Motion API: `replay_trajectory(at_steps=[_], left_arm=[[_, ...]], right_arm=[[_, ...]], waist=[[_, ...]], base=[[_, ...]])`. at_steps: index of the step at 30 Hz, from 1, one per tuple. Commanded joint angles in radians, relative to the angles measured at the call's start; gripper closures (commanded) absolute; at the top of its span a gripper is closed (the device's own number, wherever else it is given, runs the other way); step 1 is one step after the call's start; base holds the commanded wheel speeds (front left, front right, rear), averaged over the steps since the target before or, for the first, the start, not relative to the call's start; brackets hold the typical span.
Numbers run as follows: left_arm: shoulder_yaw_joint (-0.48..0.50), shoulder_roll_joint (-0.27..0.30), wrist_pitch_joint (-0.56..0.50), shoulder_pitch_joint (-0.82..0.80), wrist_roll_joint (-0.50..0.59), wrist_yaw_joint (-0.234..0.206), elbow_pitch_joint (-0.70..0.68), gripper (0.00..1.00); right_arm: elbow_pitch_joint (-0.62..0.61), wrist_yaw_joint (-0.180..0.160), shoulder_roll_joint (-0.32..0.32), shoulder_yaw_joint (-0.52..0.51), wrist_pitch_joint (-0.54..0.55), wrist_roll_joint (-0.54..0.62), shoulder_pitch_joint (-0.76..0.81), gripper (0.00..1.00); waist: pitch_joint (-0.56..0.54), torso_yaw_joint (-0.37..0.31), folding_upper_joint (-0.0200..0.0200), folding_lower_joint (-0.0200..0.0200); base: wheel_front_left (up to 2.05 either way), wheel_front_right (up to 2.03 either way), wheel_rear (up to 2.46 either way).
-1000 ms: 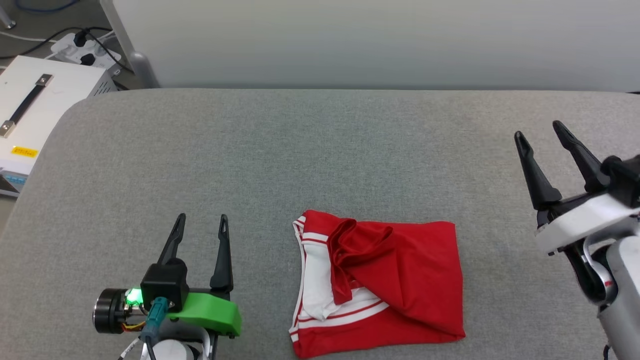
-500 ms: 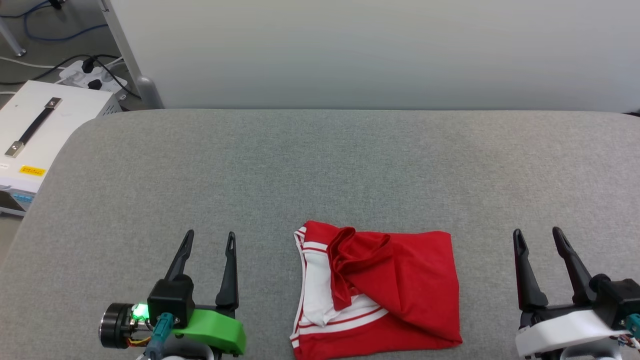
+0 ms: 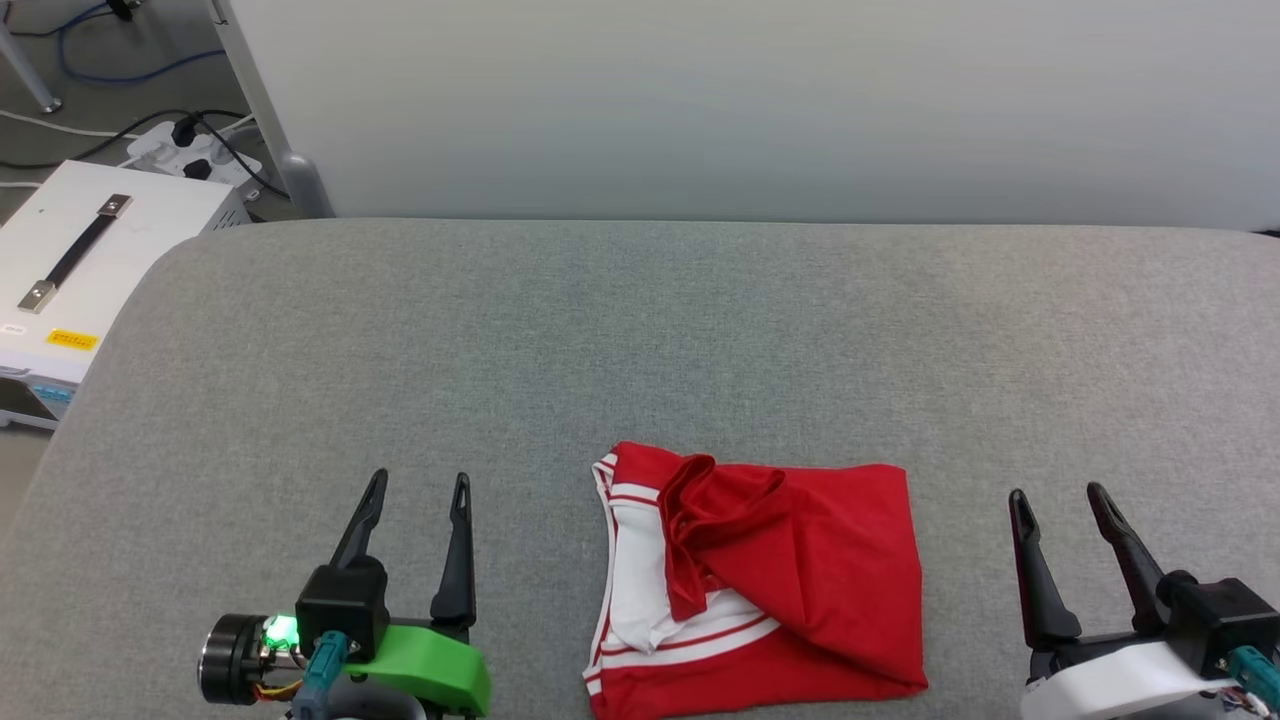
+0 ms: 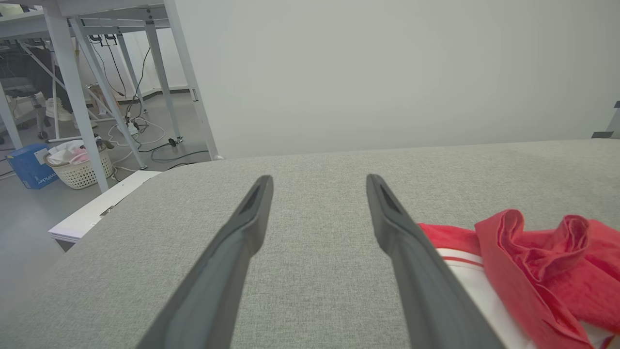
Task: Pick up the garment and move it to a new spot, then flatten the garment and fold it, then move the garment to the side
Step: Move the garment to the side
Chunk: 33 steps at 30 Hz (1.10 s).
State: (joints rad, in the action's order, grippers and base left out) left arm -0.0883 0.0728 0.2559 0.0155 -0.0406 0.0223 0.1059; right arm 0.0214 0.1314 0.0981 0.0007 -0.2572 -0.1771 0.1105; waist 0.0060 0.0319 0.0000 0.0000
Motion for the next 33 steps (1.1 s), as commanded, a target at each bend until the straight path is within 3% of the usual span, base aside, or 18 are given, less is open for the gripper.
replay_trajectory(at_steps=[1,6,10,14,21,25,33], left_arm=[[0.002,0.006,0.006,0.009,0.001,0.0,0.002,0.0],[0.001,0.005,0.006,-0.002,-0.002,0.001,0.005,0.0],[0.003,0.004,0.006,-0.015,-0.004,-0.001,0.005,0.0],[0.008,0.006,0.006,-0.022,-0.004,-0.002,0.002,0.0],[0.011,0.005,0.006,-0.038,-0.005,-0.003,-0.002,0.0],[0.011,0.003,0.006,-0.048,-0.005,-0.002,-0.004,0.0],[0.003,-0.002,0.006,-0.092,-0.005,0.001,-0.007,0.0]], right_arm=[[0.0,-0.001,0.012,0.003,-0.004,0.006,-0.026,0.0],[-0.019,-0.001,0.08,0.0,-0.004,-0.005,-0.136,0.0],[-0.008,-0.001,0.184,0.025,0.021,-0.032,-0.266,0.0],[0.006,-0.001,0.275,0.099,0.199,-0.114,-0.385,0.0],[0.019,-0.001,0.405,0.234,0.624,-0.395,-0.489,0.0],[0.051,-0.001,0.434,0.277,0.815,-0.536,-0.482,0.0],[0.102,-0.001,0.424,0.368,1.009,-0.71,-0.429,0.0]], waist=[[0.003,0.001,0.0,0.0],[0.017,0.004,0.0,0.0],[0.031,0.008,0.0,0.0],[0.046,0.008,0.0,0.0],[0.079,0.014,0.0,0.0],[0.099,0.02,0.0,0.0],[0.16,0.051,0.0,0.0]], base=[[0.0,0.0,0.0],[0.0,0.0,0.0],[0.0,0.0,0.0],[0.0,0.0,0.0],[0.0,0.0,0.0],[0.0,0.0,0.0],[0.0,0.0,0.0]])
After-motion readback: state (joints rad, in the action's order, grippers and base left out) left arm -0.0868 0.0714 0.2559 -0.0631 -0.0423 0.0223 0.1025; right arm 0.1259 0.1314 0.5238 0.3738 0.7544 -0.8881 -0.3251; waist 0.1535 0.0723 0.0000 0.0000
